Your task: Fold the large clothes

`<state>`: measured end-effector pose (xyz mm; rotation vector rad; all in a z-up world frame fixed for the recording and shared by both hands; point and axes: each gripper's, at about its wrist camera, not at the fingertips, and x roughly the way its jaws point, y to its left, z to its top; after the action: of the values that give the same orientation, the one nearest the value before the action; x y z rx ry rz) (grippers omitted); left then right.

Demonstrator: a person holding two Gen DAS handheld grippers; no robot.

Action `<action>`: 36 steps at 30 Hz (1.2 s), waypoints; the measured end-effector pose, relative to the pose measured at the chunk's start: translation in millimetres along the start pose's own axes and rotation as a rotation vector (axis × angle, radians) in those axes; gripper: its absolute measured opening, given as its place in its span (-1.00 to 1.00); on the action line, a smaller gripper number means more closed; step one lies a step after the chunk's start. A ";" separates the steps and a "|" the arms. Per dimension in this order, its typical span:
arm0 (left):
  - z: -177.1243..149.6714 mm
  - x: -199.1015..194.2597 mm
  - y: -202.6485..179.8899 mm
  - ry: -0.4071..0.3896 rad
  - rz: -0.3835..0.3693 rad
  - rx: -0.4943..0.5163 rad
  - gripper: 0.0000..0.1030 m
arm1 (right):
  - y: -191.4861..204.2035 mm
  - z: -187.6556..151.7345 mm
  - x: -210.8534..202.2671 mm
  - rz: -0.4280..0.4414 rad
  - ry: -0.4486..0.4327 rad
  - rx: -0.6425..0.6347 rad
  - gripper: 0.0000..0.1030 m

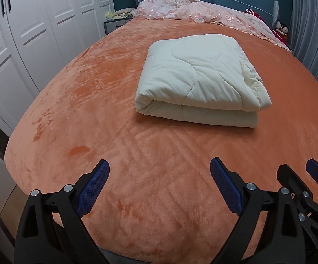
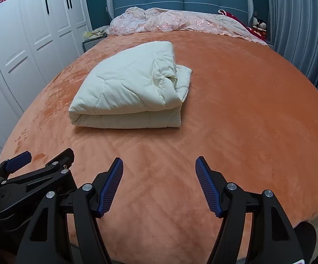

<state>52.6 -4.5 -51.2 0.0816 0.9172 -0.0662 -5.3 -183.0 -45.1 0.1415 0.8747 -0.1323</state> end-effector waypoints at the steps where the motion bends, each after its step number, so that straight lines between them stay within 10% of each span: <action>1: -2.0 -1.6 -0.7 -0.004 0.007 0.004 0.75 | -0.3 -2.9 -2.0 -0.007 -0.002 -0.005 0.29; 36: -54.1 -9.9 -10.2 -0.061 0.057 0.044 0.74 | -7.8 -52.1 -8.1 -0.047 -0.004 0.002 0.29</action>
<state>2.9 -9.1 -76.6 0.1459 0.8522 -0.0357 -51.0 -180.9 -72.4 0.1224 0.8745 -0.1775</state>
